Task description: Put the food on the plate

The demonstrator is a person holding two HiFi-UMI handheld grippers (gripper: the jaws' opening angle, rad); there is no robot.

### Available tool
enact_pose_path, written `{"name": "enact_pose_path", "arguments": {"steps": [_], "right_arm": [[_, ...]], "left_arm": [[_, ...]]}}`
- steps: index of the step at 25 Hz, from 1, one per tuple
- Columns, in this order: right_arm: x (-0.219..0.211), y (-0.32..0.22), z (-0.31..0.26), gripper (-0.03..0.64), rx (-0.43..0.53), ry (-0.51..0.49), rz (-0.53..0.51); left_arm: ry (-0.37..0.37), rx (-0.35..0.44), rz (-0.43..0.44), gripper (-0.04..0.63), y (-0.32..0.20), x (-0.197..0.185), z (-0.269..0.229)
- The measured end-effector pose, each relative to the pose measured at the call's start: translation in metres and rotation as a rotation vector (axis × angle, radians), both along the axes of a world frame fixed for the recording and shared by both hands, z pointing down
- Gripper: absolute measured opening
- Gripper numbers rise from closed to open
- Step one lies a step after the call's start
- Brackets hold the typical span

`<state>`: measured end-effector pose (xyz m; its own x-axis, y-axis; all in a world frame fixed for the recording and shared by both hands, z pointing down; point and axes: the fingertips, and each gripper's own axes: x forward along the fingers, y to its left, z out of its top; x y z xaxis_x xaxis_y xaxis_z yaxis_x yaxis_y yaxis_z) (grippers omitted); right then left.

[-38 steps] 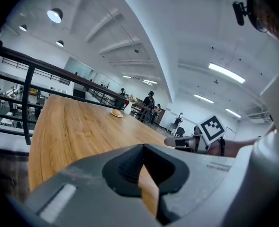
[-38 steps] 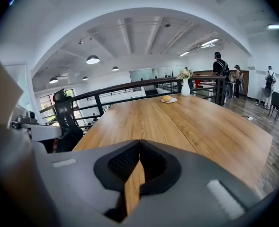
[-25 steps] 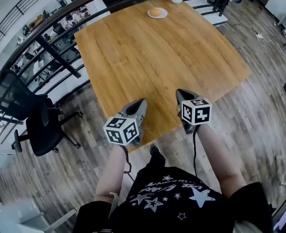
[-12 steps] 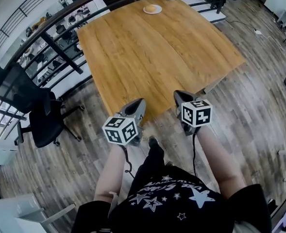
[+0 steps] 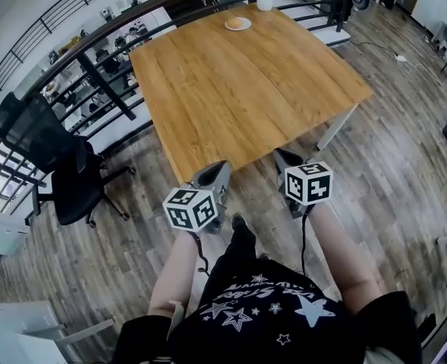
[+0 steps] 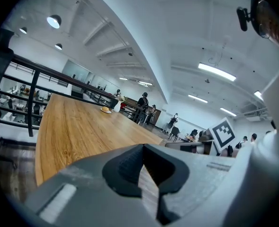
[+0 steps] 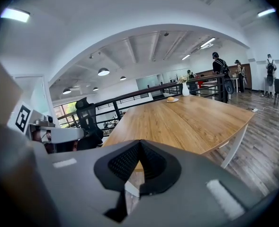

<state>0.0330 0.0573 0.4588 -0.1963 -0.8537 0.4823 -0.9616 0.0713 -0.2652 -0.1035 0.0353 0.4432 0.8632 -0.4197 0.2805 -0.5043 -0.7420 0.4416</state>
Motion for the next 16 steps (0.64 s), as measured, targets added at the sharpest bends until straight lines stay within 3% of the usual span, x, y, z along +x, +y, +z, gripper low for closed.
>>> {"name": "enact_pose_path", "arguments": {"steps": [16], "right_arm": [[-0.016,0.054,-0.012,0.002,0.030,-0.018,0.005]], "left_arm": [[-0.006,0.020,-0.006,0.002,0.053,-0.019,-0.010]]}}
